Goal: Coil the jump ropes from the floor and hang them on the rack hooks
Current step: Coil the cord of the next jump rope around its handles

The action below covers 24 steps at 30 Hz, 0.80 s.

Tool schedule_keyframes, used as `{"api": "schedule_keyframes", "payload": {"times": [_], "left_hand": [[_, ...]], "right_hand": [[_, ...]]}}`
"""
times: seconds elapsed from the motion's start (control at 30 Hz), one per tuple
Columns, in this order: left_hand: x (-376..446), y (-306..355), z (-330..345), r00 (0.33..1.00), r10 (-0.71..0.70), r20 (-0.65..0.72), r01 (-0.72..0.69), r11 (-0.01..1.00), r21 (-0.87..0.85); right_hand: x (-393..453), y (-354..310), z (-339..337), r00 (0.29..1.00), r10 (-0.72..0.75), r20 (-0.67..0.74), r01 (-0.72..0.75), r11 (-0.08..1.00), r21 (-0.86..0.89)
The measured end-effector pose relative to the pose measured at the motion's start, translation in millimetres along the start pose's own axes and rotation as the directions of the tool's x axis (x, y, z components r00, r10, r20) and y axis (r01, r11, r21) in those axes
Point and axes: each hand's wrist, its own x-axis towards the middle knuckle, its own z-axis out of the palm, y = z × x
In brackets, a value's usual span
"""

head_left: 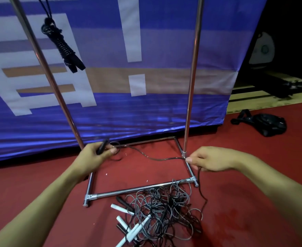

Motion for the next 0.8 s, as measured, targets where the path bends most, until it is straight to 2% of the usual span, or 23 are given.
{"api": "schedule_keyframes", "payload": {"times": [0.1,0.27,0.33,0.4,0.5,0.6,0.67,0.77,0.8], "left_hand": [[-5,8,11,0.976,0.039,0.214,-0.039,0.999,-0.003],[-16,48,52,0.920,0.179,0.348,-0.118,0.975,-0.189],[-24,60,70,0.880,0.271,0.390,-0.219,0.960,-0.172],[-23,65,77,0.871,0.324,0.369,-0.326,0.944,-0.058],[-10,58,62,0.905,0.341,0.253,-0.360,0.932,0.033],[5,38,35,0.947,0.305,0.104,-0.312,0.948,0.060],[7,27,27,0.959,0.271,0.081,-0.279,0.953,0.118],[7,24,26,0.968,0.248,0.034,-0.250,0.956,0.150],[9,22,24,0.974,0.226,-0.002,-0.224,0.966,0.133]], "right_hand": [[5,-14,-2,0.994,-0.104,-0.044,0.106,0.992,0.060],[15,-45,9,0.963,-0.253,-0.097,0.246,0.966,-0.081],[19,-55,13,0.952,-0.285,-0.111,0.276,0.957,-0.090],[22,-59,17,0.946,-0.301,-0.123,0.292,0.952,-0.091],[23,-48,11,0.949,-0.279,-0.150,0.261,0.957,-0.128],[20,-21,-4,0.961,-0.222,-0.167,0.191,0.964,-0.183],[18,-11,-8,0.970,-0.189,-0.156,0.159,0.969,-0.188],[23,-6,-4,0.993,-0.107,-0.048,0.088,0.949,-0.304],[25,-3,-1,0.998,-0.067,0.005,0.065,0.959,-0.277]]}}
